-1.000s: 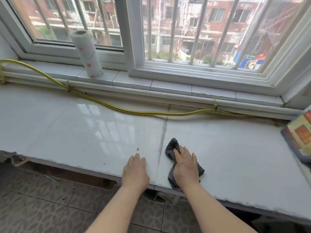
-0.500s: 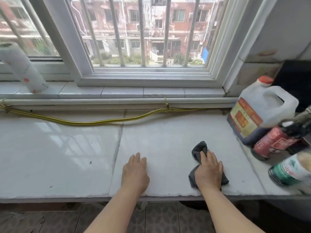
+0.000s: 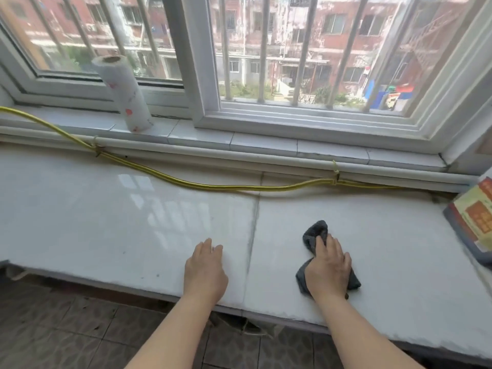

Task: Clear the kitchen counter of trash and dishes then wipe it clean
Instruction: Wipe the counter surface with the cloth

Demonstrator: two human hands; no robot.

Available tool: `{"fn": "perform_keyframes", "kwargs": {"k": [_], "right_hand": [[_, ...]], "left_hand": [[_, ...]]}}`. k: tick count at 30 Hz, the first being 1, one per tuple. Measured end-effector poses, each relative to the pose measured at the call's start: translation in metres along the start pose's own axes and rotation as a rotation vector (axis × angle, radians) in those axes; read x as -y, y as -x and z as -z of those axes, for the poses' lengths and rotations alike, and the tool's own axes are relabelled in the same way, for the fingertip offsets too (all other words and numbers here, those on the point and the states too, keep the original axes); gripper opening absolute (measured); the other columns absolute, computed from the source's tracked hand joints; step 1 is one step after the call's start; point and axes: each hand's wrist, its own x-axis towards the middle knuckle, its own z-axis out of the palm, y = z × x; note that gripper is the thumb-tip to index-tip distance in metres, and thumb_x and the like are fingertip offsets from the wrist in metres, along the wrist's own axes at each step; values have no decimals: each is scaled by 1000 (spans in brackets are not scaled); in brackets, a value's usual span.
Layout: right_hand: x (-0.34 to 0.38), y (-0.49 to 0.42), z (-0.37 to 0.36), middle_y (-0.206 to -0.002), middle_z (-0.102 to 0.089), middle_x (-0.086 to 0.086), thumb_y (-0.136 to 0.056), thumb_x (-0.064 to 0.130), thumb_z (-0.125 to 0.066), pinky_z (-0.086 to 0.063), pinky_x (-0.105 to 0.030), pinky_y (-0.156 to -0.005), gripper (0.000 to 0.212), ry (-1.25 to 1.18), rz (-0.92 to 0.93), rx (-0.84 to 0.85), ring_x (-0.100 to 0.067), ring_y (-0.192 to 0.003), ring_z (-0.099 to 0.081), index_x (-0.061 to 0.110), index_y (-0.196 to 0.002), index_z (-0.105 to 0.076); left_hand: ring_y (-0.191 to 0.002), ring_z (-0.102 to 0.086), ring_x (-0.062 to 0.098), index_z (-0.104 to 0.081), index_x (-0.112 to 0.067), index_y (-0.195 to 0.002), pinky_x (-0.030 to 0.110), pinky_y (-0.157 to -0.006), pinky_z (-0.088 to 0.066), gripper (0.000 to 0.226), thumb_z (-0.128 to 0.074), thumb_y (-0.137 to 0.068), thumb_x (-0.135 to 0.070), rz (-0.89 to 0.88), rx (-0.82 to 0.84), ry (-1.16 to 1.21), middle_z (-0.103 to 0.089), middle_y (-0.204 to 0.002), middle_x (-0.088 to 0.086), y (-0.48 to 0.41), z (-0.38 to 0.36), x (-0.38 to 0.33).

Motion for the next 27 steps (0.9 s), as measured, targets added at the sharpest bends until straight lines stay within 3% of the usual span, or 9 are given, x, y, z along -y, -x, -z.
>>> {"fn": "perform_keyframes", "kwargs": {"k": [6,12,20,24,27], "right_hand": [[113,6,-32,-159,-20,-7,-90,7,-37,-8,-43,-118,59,-15,68,20,-23,-147,-14,15,-148,-33],[242,21,-63,-159,-20,-7,-88,10,-28,-9,-42,-118,61,-11,140,39,-23,-146,-13,17,-148,-30],[368,28,-92,-161,-8,-2,-91,8,-31,1,-39,-120,62,-10,369,129,-18,-148,-3,21,-151,-21],[392,33,-96,-161,-10,0,-93,8,-33,3,-36,-119,60,-19,569,238,-16,-148,-5,22,-151,-24],[370,26,-88,-158,-21,0,-91,12,-30,-4,-34,-119,57,-54,453,165,-19,-145,-17,20,-147,-33]], "left_hand": [[-148,-5,23,-24,-19,-149,34,-117,-19,54,-33,-97,-9,77,-33,21,-6,-161,6,-24,24,109],[-148,-4,25,-24,-18,-149,36,-117,-19,55,-34,-96,-9,111,-23,13,-5,-161,7,-54,57,216],[-147,-8,22,-24,-18,-149,34,-116,-20,60,-36,-92,-4,67,-19,40,-8,-160,6,-71,72,280],[-146,-13,20,-26,-17,-148,32,-115,-20,59,-37,-92,-4,51,-66,60,-12,-160,4,-75,75,292],[-145,-14,20,-27,-18,-147,32,-114,-21,59,-37,-91,-3,39,-57,60,-13,-159,3,-74,76,295]]}}
